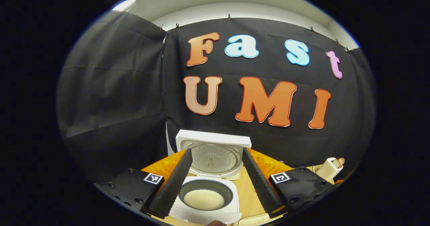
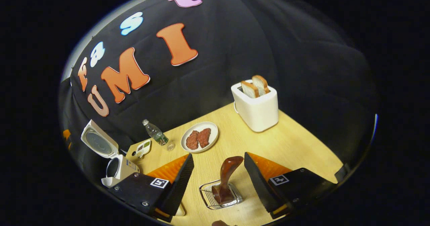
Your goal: Close the left gripper, press the button to open the rice cooker; take a wooden spoon from the chopstick holder with the right hand, scoop a spoonful of rice and pour it into the rice cooker, then put the wooden spoon back into the chopstick holder.
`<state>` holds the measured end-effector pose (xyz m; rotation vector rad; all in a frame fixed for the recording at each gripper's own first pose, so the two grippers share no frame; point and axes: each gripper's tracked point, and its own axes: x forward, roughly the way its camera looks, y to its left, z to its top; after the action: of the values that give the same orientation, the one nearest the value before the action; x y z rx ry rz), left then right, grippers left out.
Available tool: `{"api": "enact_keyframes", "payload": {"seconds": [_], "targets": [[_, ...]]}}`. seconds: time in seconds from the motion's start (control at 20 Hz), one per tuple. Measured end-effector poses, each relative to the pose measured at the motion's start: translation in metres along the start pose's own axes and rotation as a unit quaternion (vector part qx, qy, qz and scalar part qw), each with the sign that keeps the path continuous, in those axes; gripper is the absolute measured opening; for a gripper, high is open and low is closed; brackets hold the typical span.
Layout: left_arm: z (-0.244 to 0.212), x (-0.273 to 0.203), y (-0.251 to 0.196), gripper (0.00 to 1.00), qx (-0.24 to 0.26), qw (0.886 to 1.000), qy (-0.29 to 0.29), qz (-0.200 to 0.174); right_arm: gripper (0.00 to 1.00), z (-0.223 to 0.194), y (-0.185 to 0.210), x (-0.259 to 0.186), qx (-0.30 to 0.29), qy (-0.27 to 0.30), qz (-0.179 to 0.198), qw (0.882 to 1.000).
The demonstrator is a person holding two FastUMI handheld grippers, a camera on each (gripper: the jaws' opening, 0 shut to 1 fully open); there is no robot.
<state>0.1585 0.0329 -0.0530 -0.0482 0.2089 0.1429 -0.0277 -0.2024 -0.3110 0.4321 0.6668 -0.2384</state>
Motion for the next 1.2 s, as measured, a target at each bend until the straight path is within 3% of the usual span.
{"api": "enact_keyframes", "payload": {"seconds": [0.2,0.45,0.75,0.85,0.95,1.1,1.2], "targets": [[0.001,0.061,0.006,0.99,-0.009,0.998,0.059,-0.009,0.93,0.042,0.024,-0.027,-0.038,-0.050,0.003,0.998],[0.012,0.145,-0.007,1.00,-0.003,0.995,0.096,-0.029,0.94,0.049,0.047,-0.050,-0.058,-0.072,0.003,0.996],[-0.025,0.206,0.002,1.00,0.029,0.984,0.176,-0.005,0.94,0.028,0.046,-0.068,-0.091,-0.066,-0.021,0.993],[-0.028,0.215,0.017,1.00,0.058,0.979,0.192,0.024,0.94,0.022,0.043,-0.072,-0.093,-0.060,-0.021,0.994],[-0.040,0.210,0.013,0.98,0.079,0.971,0.226,0.023,0.94,0.018,0.045,-0.073,-0.085,-0.056,-0.016,0.995],[-0.063,0.181,0.011,0.98,0.072,0.954,0.292,0.021,0.94,0.012,0.051,-0.070,-0.081,-0.051,-0.004,0.995],[-0.086,0.150,0.019,0.98,0.076,0.930,0.357,0.039,0.94,0.009,0.057,-0.069,-0.086,-0.048,0.008,0.995]]}}
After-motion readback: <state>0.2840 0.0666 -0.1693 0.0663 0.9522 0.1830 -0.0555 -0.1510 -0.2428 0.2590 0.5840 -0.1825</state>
